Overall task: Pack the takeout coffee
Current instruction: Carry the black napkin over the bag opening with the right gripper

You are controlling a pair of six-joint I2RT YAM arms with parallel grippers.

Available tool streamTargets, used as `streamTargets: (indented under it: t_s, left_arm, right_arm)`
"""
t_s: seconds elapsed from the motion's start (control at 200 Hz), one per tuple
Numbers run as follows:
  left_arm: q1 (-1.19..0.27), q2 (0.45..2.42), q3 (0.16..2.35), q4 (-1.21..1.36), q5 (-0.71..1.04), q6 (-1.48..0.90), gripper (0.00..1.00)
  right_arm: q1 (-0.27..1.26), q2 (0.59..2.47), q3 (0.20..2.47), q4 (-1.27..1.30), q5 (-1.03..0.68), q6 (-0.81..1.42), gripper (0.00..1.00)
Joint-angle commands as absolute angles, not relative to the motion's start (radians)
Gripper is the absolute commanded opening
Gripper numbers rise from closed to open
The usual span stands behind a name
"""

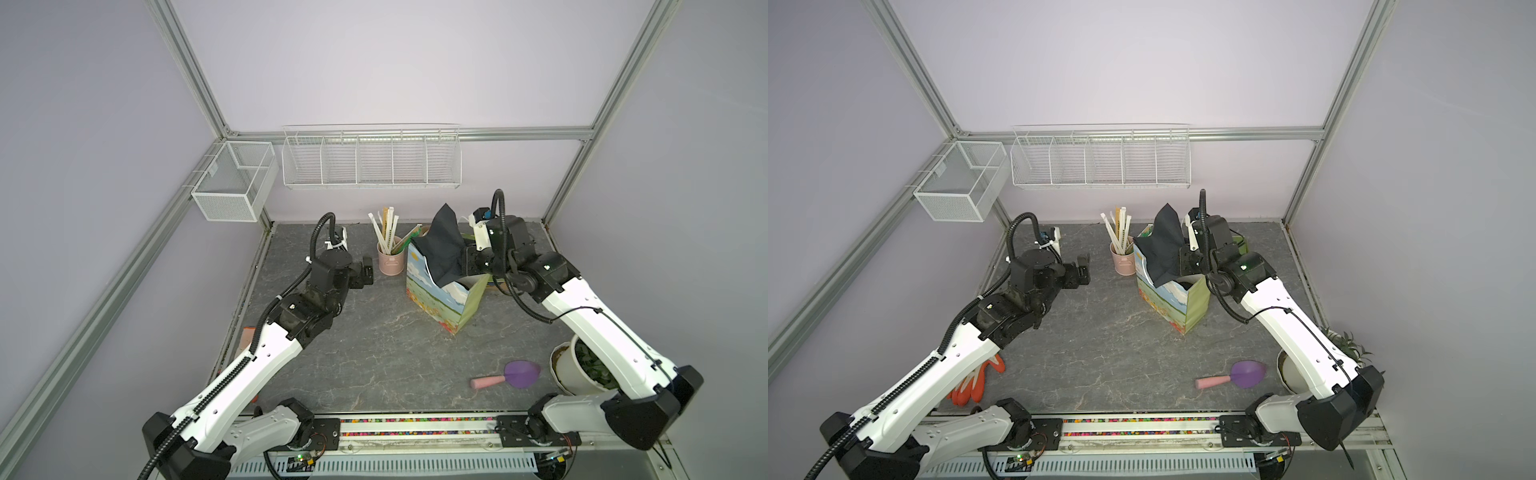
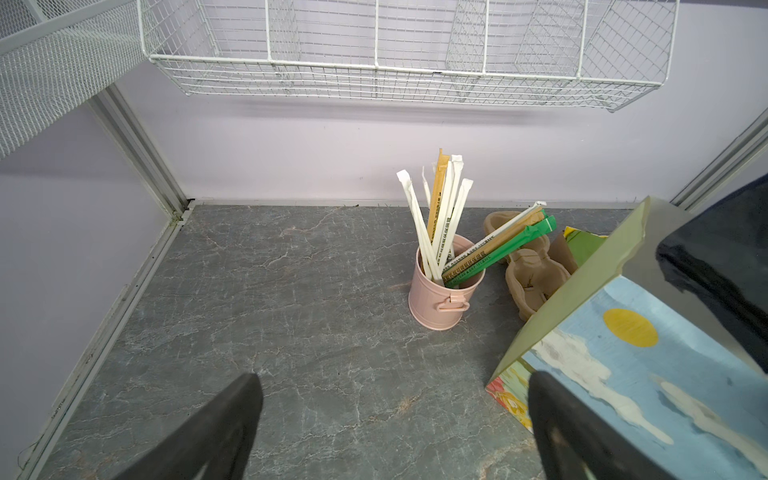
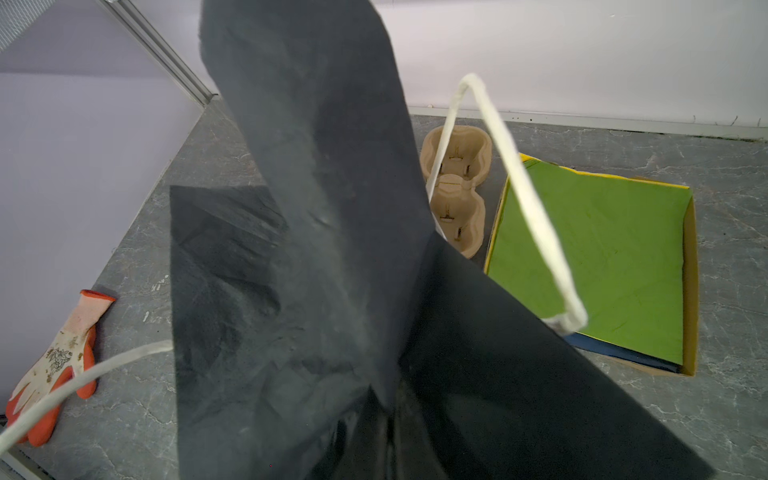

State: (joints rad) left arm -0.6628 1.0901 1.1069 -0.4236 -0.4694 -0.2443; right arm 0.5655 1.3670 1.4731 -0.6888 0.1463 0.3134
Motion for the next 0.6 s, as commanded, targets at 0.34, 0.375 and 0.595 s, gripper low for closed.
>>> streamTargets:
  t_s: [0.34,0.375,0.595]
  left_arm:
    - [-0.658,1.090,1.095,-0.418,-0.445,-0.258,0.99]
    - [-0.658,1.091,1.095,-0.420,-0.444,-0.258,0.99]
    - [-0.658,1.091,1.095,-0.420,-0.439,-0.256,0.99]
  right_arm:
    - [0.571,1.440,1.480,-0.692,0.164,0.328,0.07]
    - [0.571,1.445,1.479,-0.692,0.166,0.327,0.07]
    - [0.572,1.475,1.472,-0.689,0.166,0.325,0.07]
